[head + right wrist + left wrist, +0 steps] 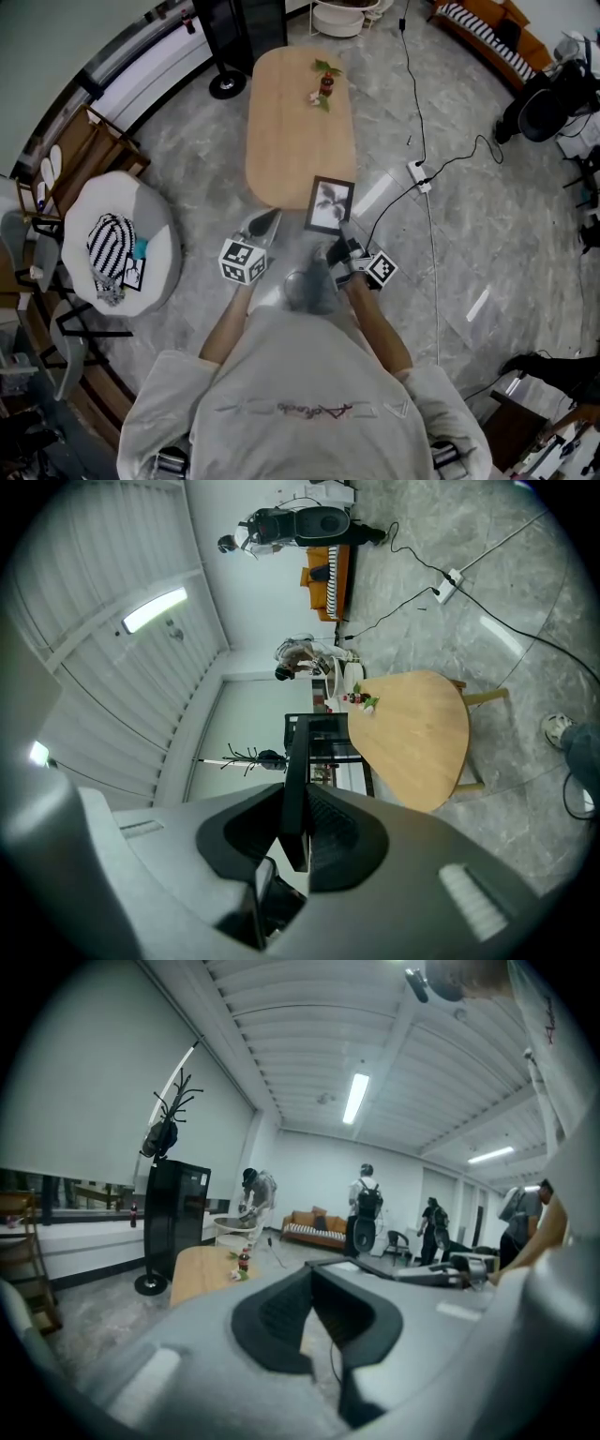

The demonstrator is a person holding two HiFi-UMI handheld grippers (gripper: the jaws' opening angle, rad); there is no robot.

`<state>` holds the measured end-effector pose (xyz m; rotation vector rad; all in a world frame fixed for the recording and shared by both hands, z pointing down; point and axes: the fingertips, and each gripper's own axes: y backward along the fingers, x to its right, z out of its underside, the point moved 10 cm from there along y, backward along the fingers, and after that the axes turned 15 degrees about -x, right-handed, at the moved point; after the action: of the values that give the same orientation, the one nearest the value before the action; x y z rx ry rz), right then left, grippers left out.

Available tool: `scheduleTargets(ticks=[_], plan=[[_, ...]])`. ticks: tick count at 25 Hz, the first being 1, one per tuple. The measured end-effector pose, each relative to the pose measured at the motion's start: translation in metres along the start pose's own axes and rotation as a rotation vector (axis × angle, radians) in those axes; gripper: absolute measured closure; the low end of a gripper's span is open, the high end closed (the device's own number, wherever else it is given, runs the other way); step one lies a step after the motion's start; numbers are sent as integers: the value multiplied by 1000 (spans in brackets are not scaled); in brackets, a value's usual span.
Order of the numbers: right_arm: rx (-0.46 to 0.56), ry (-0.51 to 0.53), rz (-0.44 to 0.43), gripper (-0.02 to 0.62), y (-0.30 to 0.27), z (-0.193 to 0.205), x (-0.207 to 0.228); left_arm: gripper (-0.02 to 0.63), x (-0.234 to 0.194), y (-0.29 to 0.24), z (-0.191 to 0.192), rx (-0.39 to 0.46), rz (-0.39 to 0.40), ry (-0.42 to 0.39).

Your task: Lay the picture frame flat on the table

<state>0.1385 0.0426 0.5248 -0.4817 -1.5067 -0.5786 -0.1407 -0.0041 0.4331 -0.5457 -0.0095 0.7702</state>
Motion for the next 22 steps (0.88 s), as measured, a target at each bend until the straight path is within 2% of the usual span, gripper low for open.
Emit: scheduleTargets(ticks=[14,22], plan=[[-65,2,-12,520,-69,-123,-15,606,-34,-97,-93,16,-38,1],[-129,5,-23,522,-111,-178,-9,606,-55,-139,-123,33,-88,9]])
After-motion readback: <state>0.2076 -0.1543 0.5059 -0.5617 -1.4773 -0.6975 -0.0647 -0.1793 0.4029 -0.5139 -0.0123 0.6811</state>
